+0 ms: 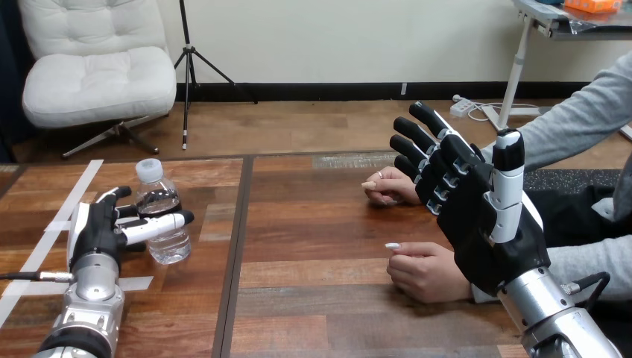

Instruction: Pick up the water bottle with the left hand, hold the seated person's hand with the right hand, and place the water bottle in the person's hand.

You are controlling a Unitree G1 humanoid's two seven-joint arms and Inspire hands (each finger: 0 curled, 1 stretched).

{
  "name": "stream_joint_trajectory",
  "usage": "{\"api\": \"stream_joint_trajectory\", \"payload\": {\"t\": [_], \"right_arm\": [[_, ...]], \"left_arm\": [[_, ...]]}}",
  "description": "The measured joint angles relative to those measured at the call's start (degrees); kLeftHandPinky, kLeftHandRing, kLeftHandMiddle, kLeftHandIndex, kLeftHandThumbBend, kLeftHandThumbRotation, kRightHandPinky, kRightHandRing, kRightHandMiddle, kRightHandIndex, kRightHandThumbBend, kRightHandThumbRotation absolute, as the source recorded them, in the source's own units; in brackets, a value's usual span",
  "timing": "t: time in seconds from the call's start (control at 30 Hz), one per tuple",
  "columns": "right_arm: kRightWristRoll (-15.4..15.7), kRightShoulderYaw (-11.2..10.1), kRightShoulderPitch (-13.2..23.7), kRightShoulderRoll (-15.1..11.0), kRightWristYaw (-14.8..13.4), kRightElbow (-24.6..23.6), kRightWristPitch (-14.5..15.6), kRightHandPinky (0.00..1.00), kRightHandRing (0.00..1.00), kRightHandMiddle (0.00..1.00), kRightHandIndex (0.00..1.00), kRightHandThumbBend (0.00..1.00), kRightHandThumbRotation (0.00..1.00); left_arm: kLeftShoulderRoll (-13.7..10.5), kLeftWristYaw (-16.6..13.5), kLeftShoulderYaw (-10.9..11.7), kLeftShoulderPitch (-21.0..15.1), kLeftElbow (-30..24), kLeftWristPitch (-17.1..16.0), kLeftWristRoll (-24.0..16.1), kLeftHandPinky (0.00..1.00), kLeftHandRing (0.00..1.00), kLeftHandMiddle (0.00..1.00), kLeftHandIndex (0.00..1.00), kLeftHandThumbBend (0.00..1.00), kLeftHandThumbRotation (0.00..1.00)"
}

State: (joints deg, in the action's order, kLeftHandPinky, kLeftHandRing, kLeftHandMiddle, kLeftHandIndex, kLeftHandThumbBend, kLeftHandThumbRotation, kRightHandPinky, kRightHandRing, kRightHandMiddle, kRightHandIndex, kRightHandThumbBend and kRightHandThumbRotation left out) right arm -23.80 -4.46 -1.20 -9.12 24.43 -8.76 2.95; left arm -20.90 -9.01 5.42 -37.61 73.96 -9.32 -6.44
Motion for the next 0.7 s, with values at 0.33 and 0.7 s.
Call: {"api": "stream_joint_trajectory", "payload": {"t": [0.33, 0.7], "right_arm": [[-0.1, 0.0, -0.1, 0.0, 0.1, 0.0, 0.0, 1.0, 0.96, 0.94, 0.96, 0.96, 1.0], [-0.1, 0.0, -0.3, 0.0, 0.1, 0.0, 0.0, 1.0, 0.96, 0.94, 0.97, 0.96, 1.0]], "left_arm": [[0.0, 0.8, -0.3, 0.0, 0.0, 1.1, -0.7, 0.68, 0.77, 0.8, 0.82, 0.98, 0.11], [0.0, 0.8, -0.8, 0.0, -0.2, 1.2, -1.2, 0.65, 0.73, 0.76, 0.77, 0.97, 0.07]]}}
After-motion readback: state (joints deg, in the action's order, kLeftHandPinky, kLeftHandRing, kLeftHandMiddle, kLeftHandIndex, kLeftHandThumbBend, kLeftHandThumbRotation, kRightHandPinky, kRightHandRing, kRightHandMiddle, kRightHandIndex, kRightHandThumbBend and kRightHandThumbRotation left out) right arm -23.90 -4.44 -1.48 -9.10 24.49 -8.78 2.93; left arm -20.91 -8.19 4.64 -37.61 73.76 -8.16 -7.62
